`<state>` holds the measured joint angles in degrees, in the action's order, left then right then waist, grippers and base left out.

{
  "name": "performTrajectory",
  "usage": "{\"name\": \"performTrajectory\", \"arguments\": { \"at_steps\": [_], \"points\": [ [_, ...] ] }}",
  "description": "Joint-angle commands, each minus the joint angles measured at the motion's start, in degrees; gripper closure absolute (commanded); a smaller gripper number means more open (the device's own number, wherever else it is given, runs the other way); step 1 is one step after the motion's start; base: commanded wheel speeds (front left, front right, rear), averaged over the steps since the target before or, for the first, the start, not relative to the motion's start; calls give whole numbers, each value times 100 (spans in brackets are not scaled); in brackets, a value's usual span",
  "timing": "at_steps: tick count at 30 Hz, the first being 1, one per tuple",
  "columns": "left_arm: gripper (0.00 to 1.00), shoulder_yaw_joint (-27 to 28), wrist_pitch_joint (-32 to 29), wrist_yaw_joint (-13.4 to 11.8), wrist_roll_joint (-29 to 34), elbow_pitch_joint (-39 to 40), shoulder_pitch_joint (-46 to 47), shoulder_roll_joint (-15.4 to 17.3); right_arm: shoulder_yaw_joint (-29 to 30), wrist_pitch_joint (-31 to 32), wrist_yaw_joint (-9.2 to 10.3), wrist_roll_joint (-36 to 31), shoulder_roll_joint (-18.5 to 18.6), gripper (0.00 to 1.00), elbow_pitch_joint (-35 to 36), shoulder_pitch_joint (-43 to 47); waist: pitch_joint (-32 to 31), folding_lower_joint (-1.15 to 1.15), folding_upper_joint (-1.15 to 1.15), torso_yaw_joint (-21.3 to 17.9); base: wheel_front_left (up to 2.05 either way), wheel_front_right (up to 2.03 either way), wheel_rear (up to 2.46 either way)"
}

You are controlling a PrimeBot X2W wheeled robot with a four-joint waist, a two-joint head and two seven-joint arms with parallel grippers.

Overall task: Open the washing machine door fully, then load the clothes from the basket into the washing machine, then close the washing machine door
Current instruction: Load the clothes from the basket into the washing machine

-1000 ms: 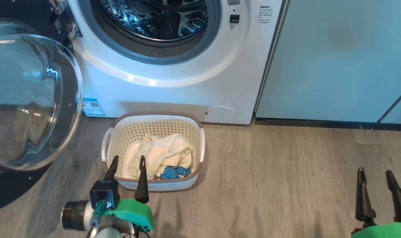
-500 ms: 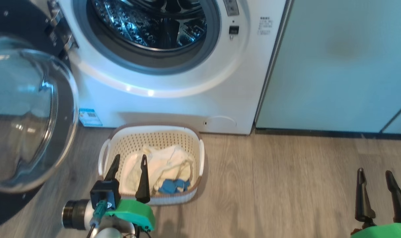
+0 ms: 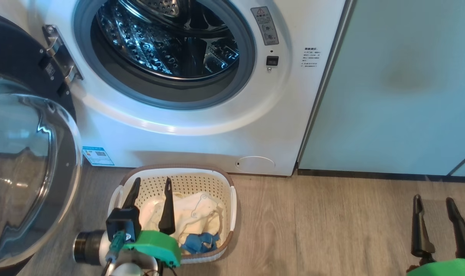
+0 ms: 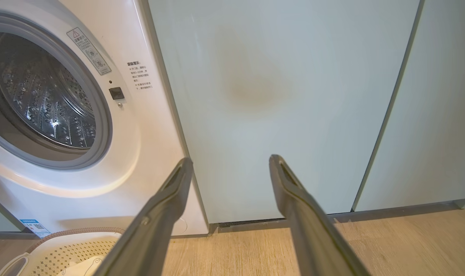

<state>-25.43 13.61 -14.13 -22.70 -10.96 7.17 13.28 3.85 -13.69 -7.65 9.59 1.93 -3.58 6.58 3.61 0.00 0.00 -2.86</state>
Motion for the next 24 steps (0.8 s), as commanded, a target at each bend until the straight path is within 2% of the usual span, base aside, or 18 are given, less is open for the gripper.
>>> {"name": "performTrajectory", "arguments": {
  "at_steps": [1, 24],
  "points": [
    [0, 193, 68, -336, -16, 138, 216, 90, -124, -58, 16, -2, 95, 0, 152, -207, -11, 0, 0, 3, 12, -12, 0],
    [0, 171, 51, -395, -120, -45, 290, 79, -128, -38, 16, -11, 95, 0, 188, -214, 23, 0, 0, 26, 0, 0, 0]
  ]
}}
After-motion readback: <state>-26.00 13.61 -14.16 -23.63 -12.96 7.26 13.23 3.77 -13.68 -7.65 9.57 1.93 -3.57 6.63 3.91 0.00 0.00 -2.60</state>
